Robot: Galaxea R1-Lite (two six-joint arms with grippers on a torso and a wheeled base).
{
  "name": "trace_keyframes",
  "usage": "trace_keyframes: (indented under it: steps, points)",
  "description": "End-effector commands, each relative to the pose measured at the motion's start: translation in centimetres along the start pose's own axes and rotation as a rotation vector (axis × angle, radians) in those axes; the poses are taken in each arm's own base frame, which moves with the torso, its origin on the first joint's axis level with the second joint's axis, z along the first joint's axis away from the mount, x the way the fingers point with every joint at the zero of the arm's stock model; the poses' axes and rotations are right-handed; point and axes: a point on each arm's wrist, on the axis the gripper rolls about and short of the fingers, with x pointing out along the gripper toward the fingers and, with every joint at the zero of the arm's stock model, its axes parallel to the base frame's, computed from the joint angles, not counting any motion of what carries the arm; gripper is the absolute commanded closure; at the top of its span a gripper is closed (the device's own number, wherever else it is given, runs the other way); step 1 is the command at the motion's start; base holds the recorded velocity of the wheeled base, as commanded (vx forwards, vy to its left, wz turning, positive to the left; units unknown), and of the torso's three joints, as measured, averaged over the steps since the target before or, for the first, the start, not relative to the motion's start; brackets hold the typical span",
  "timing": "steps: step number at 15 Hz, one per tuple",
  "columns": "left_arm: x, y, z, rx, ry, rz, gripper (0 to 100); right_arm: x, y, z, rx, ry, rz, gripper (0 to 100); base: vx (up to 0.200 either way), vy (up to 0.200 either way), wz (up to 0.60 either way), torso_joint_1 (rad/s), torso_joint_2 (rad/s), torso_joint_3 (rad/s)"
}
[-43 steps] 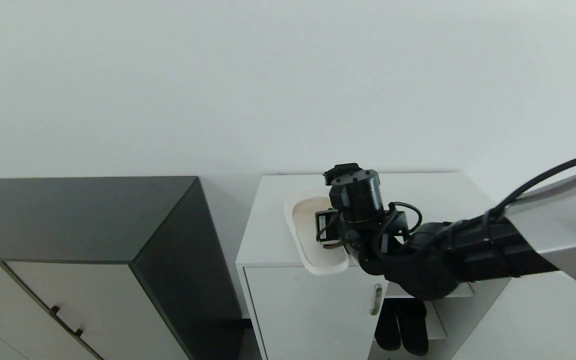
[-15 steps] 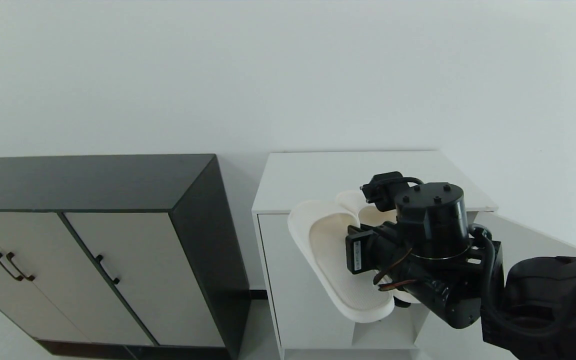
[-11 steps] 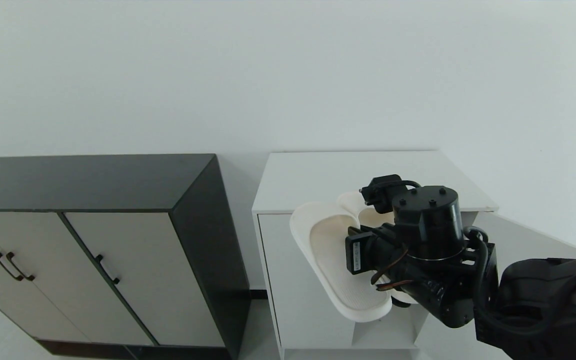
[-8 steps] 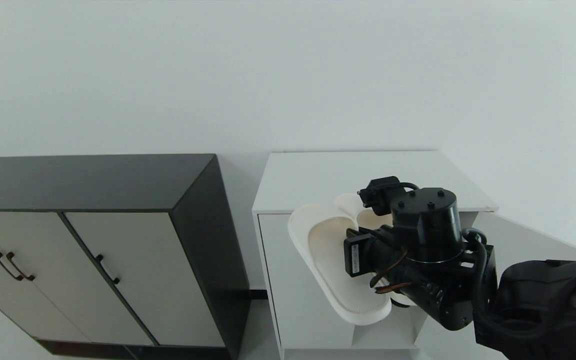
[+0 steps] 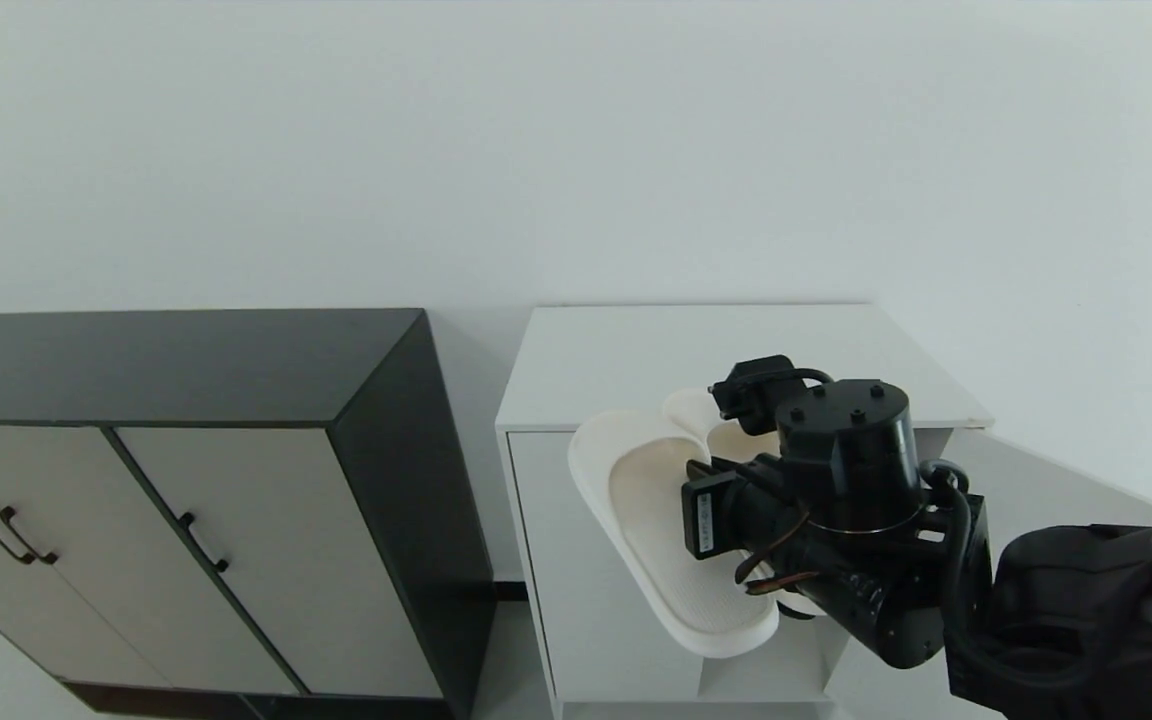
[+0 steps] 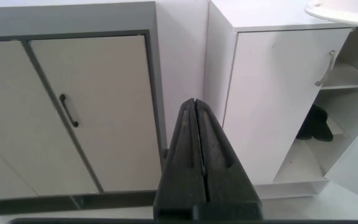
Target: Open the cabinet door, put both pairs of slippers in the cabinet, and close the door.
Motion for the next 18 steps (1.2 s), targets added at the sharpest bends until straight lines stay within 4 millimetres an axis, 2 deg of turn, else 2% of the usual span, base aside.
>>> trace_keyframes:
  steps: [1,12,18]
  points:
    - [0.0,0.0,0.0,0.000,-0.001,0.000,100,0.0,-0.1,0.1,0.002,-0.002,0.000,100,0.000,-0.200,0.00,0.017,0.00,-0.002]
    - [0.0,0.0,0.0,0.000,-0.001,0.002,100,-0.5,0.1,-0.2,-0.007,0.007,0.010,100,0.000,-0.200,0.00,0.004,0.00,0.002]
    - [0.0,0.0,0.0,-0.002,0.001,0.000,100,-2.0,0.6,-0.2,-0.015,0.002,0.044,100,0.000,0.000,0.00,0.000,0.00,0.000]
